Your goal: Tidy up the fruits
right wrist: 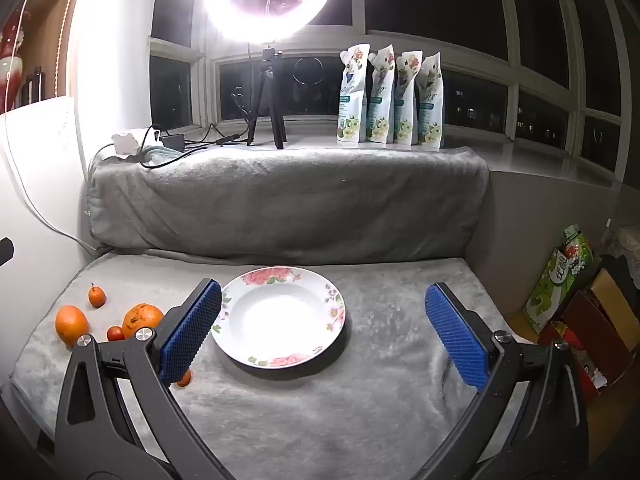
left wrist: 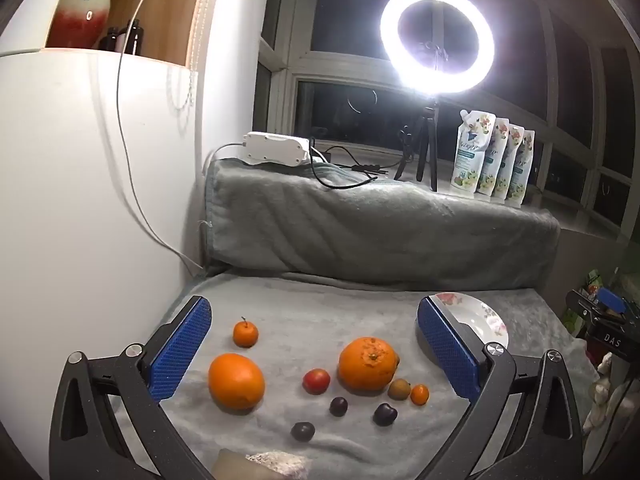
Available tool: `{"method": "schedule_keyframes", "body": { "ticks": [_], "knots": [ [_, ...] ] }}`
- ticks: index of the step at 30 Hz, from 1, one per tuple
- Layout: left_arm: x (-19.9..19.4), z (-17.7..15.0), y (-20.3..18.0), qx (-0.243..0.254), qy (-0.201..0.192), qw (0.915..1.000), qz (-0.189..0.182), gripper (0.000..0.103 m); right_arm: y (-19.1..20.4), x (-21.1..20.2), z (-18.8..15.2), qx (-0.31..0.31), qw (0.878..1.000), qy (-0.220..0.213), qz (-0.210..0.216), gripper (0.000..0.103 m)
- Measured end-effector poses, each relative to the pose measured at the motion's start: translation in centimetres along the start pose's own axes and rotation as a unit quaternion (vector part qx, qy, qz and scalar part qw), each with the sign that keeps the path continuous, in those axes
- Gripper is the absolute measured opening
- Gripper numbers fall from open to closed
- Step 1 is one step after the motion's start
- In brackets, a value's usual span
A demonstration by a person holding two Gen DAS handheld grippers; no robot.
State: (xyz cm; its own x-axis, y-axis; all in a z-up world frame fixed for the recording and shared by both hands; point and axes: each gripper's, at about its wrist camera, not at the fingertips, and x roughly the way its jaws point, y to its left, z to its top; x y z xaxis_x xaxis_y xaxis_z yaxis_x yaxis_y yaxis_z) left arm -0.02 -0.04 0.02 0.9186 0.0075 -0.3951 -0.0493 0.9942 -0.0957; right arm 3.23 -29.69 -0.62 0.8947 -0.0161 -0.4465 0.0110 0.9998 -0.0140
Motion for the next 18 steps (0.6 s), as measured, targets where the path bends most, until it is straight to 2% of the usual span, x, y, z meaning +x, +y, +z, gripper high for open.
{"method": "schedule_keyframes", "body": {
  "ticks": [18],
  "knots": [
    [0.1,0.1,-0.1,-0.006,0.005,0.9999,0.012,0.102,0.5,0.0,0.5,0.003,1.000,-0.002,0.012,0.103]
  ]
}}
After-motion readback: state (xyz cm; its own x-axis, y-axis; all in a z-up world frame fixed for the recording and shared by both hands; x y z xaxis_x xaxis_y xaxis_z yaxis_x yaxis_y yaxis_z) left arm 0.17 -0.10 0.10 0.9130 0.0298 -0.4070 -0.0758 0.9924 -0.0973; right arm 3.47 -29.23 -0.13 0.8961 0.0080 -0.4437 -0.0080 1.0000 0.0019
